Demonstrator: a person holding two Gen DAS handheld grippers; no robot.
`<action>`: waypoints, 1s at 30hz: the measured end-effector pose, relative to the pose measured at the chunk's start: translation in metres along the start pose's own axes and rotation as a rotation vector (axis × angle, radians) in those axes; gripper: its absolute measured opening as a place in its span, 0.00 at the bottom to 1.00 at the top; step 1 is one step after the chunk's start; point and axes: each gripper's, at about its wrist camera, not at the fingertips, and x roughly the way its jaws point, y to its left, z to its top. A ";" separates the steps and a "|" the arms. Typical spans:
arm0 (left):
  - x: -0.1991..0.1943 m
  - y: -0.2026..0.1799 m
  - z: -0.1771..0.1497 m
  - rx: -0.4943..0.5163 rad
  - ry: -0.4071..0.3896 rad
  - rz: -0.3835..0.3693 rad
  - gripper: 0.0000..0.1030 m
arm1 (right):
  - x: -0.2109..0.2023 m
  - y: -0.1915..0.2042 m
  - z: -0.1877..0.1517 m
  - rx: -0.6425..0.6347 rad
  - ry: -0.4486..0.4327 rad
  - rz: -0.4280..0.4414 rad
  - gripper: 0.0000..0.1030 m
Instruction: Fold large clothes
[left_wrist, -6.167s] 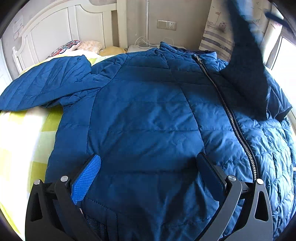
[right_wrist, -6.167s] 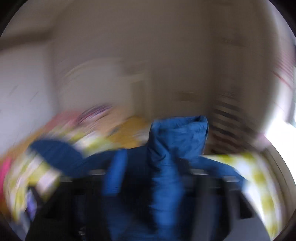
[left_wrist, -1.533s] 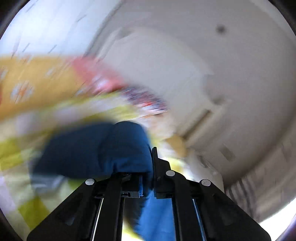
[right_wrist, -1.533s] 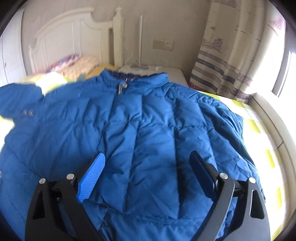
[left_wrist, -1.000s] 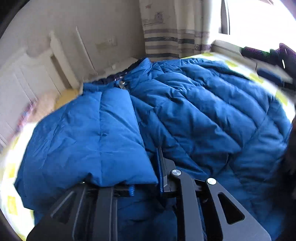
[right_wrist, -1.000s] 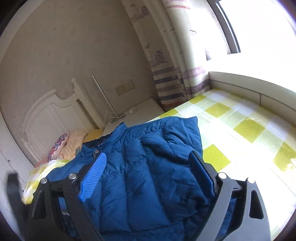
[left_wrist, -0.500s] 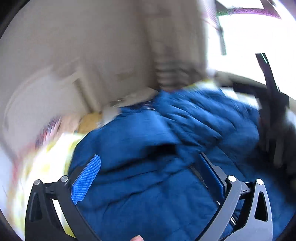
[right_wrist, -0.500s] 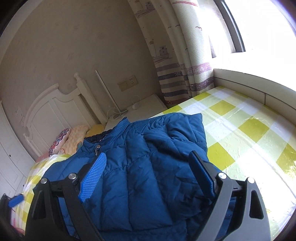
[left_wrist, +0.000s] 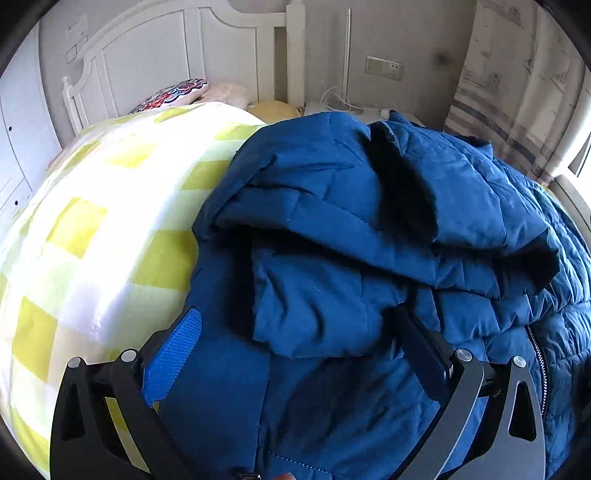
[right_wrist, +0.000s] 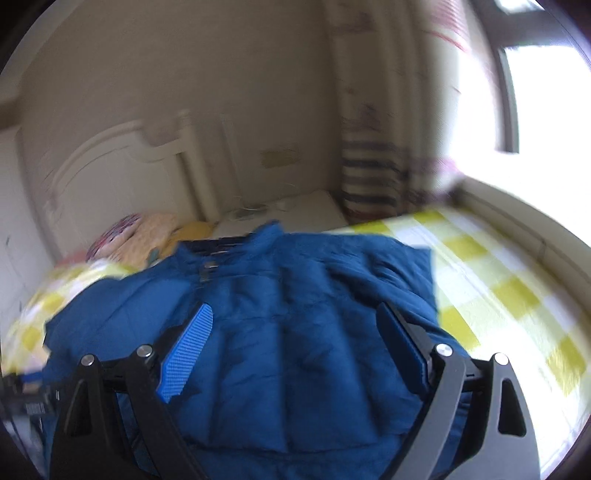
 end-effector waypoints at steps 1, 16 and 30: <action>0.000 0.000 0.000 0.002 0.002 0.003 0.96 | -0.004 0.019 0.000 -0.075 -0.013 0.034 0.87; -0.002 0.010 -0.001 -0.029 0.010 -0.019 0.96 | 0.059 0.199 -0.009 -0.728 0.240 0.114 0.74; -0.001 0.012 0.000 -0.040 0.014 -0.035 0.96 | 0.007 -0.020 -0.010 0.373 0.215 0.234 0.63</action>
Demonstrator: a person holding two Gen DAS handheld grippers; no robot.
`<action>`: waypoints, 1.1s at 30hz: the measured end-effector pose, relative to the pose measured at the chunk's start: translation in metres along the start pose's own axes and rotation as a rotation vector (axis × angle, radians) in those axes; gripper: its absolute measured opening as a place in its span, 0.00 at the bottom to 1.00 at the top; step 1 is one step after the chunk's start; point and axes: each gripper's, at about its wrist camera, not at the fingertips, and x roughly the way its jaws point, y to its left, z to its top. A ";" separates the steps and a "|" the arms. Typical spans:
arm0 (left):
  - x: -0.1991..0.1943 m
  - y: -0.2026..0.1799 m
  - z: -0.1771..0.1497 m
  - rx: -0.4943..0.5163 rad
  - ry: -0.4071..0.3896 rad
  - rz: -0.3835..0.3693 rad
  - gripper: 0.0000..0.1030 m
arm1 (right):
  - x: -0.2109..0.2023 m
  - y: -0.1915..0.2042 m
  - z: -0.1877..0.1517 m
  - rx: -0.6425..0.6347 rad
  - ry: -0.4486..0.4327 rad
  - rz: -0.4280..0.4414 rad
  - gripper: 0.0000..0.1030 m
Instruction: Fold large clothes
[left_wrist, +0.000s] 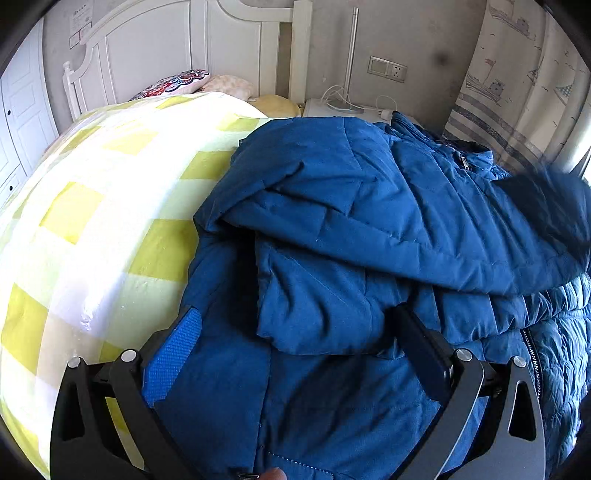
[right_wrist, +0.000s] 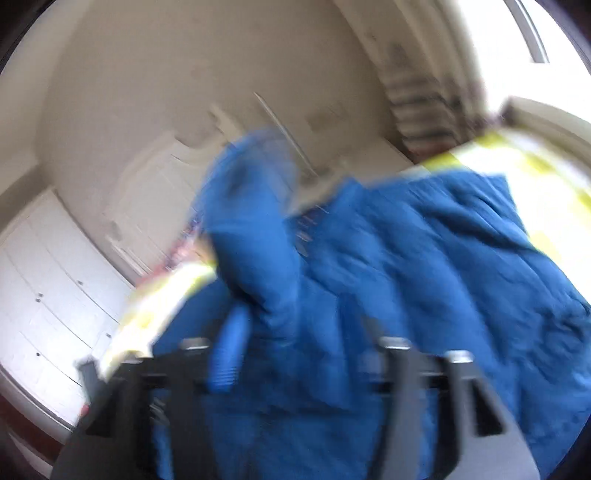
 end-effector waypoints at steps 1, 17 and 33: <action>0.000 0.000 0.000 0.000 0.000 -0.001 0.96 | 0.002 -0.007 0.000 0.025 0.019 -0.004 0.64; 0.002 0.001 0.001 -0.006 0.003 -0.008 0.96 | -0.026 -0.012 0.015 0.054 -0.093 0.088 0.24; 0.003 0.006 0.000 -0.013 0.004 -0.027 0.96 | -0.002 -0.045 0.001 0.098 0.035 -0.071 0.29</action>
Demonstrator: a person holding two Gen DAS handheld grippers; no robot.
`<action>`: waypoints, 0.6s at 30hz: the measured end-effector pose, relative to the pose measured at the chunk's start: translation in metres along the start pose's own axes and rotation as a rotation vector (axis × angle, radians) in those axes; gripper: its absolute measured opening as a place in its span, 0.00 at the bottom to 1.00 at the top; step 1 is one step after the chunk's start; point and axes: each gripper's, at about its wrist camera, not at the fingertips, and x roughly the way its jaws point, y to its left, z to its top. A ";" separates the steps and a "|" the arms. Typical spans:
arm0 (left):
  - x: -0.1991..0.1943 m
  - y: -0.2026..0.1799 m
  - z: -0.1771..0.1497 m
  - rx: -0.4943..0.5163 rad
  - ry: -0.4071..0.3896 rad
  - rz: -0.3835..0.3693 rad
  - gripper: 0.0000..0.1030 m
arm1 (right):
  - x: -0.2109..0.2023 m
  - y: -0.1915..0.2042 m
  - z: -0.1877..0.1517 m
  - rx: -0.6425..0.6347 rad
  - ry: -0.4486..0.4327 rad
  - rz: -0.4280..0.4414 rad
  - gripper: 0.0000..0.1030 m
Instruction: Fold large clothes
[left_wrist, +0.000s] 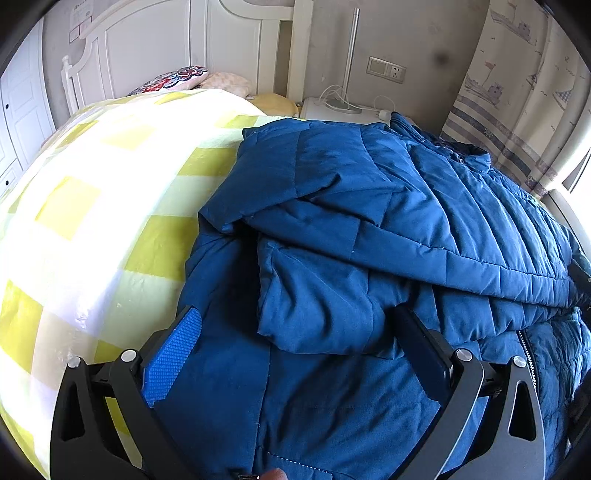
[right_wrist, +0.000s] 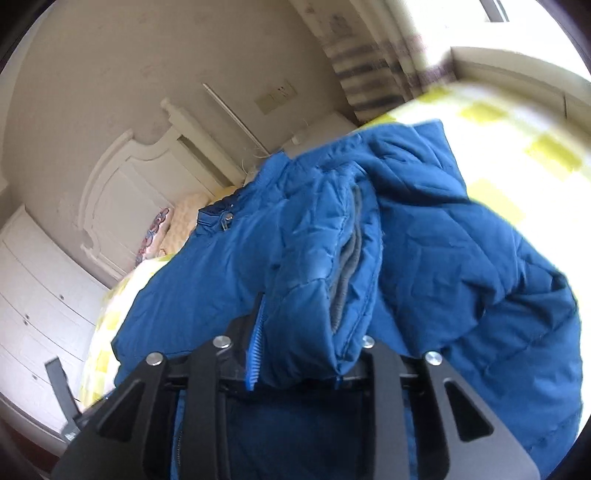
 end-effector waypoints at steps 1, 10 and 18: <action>0.000 0.001 0.000 -0.002 0.000 -0.002 0.96 | -0.004 0.003 0.001 -0.009 -0.006 -0.021 0.34; -0.001 0.001 0.000 -0.004 0.000 -0.005 0.96 | -0.041 0.100 -0.006 -0.468 -0.222 -0.235 0.71; -0.016 0.009 0.000 -0.043 -0.064 -0.029 0.96 | 0.036 0.074 -0.025 -0.552 0.051 -0.320 0.74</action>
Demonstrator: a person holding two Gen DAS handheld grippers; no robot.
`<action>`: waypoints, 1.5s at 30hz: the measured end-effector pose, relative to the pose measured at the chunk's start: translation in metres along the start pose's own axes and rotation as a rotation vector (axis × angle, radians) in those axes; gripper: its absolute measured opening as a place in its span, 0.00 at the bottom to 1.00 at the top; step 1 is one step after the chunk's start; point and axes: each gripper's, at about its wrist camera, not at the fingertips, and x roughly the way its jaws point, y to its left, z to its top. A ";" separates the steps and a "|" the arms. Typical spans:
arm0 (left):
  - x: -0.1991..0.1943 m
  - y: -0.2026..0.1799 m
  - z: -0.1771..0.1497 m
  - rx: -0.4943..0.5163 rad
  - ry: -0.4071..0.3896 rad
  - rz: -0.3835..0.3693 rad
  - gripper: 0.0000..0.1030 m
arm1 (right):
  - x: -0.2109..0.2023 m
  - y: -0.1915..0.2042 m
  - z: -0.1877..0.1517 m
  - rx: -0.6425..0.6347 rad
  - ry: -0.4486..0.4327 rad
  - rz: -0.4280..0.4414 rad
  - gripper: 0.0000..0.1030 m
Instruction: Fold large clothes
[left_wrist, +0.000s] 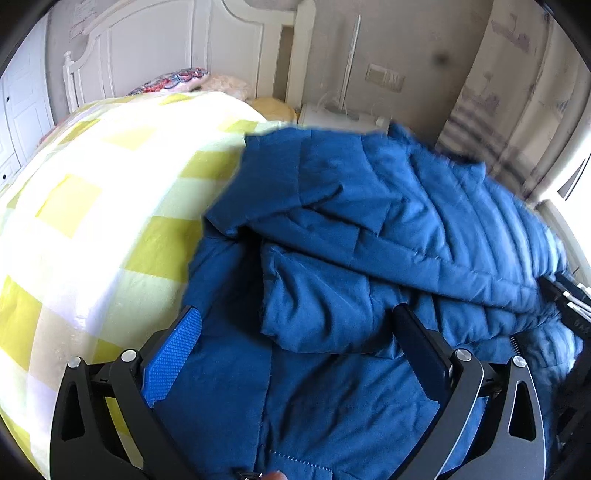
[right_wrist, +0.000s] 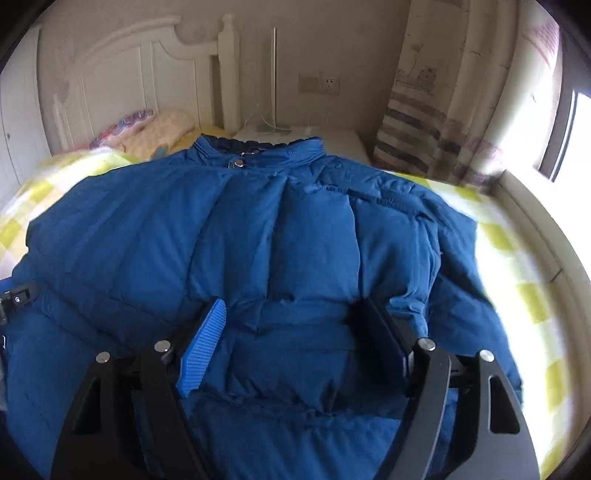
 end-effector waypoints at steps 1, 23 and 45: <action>-0.009 0.004 0.002 -0.017 -0.041 0.007 0.96 | -0.001 0.000 -0.002 -0.004 -0.001 -0.004 0.74; 0.062 -0.085 0.066 0.279 0.003 0.051 0.96 | 0.003 0.004 0.003 -0.014 -0.002 -0.003 0.79; 0.088 -0.100 0.061 0.310 0.006 -0.001 0.96 | -0.028 -0.036 0.070 0.058 -0.116 0.003 0.87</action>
